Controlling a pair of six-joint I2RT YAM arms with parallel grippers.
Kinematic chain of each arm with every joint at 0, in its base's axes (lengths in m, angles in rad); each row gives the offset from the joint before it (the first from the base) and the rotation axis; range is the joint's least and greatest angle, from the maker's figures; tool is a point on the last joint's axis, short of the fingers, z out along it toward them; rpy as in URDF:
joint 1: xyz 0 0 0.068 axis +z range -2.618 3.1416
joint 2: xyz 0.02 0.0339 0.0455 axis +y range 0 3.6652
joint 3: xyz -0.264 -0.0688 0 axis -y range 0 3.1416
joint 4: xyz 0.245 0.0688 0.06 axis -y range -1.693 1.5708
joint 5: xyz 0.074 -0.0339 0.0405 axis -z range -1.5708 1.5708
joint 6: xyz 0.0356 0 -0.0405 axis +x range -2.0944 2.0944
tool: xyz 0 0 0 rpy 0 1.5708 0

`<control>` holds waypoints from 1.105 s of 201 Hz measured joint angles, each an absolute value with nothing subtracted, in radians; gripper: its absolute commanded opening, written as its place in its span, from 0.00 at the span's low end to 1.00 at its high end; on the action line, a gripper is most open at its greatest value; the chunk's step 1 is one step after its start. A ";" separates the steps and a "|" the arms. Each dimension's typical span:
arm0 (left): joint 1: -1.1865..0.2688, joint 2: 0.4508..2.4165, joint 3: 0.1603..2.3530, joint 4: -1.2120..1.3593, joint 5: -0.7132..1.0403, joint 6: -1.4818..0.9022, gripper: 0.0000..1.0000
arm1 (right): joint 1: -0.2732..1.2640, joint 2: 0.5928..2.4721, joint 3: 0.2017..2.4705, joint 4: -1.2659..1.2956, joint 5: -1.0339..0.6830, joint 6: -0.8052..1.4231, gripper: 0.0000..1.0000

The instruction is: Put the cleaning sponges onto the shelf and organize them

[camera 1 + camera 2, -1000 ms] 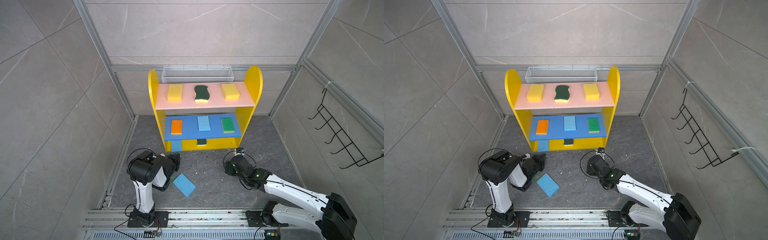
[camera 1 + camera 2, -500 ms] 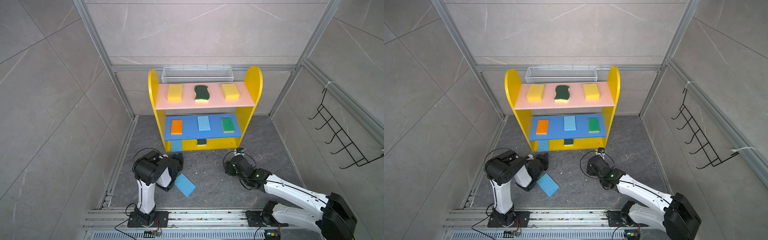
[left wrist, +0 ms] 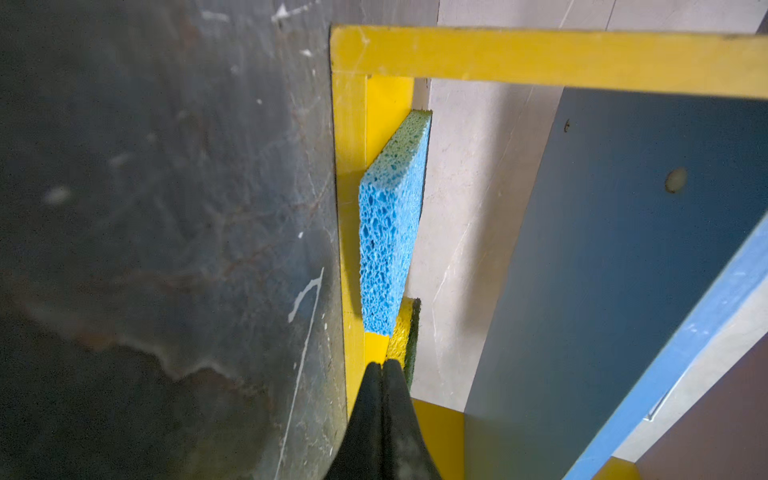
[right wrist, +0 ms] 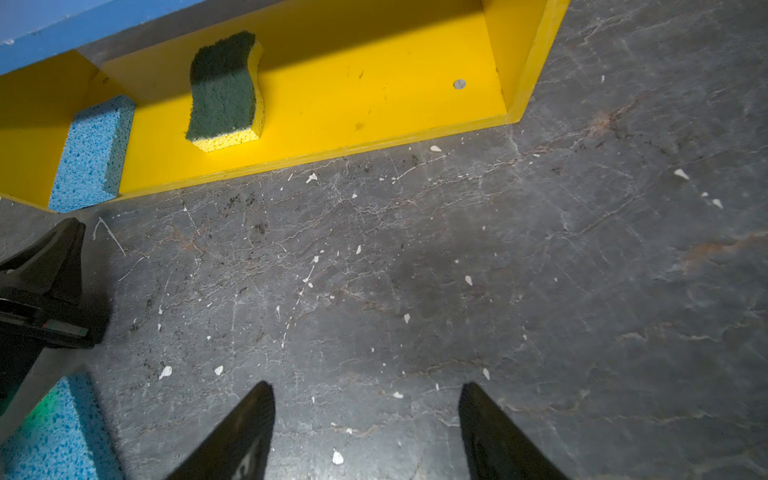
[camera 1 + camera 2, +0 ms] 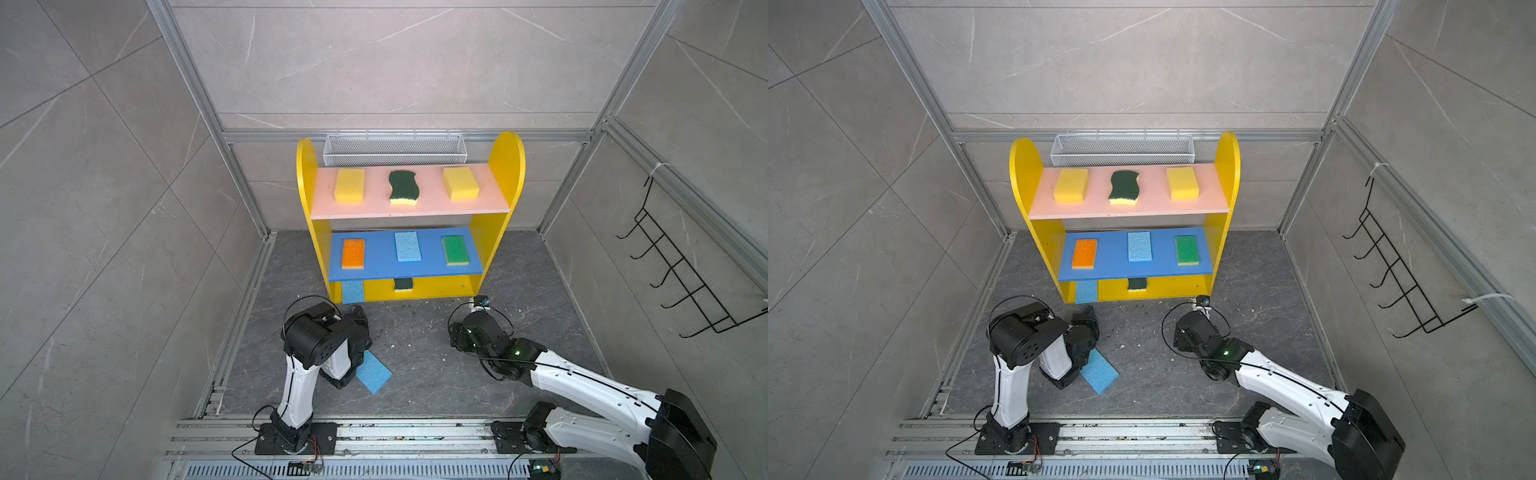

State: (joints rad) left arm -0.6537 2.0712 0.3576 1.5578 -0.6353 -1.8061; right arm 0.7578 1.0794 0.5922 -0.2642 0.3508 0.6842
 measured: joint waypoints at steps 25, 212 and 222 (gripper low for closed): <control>-0.637 2.084 0.368 1.574 -0.627 -1.817 0.00 | 0.758 1.079 0.592 -0.264 0.351 0.684 0.72; -0.525 2.104 0.446 1.540 -0.511 -1.807 0.00 | 0.755 1.081 0.580 -0.255 0.351 0.685 0.72; -0.517 2.104 0.451 1.533 -0.505 -1.806 0.00 | 0.753 1.081 0.580 -0.254 0.351 0.685 0.72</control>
State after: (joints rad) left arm -0.5171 2.1040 0.4507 1.5333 -0.5045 -1.8057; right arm 0.7528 1.0809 0.5797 -0.2543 0.3508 0.6846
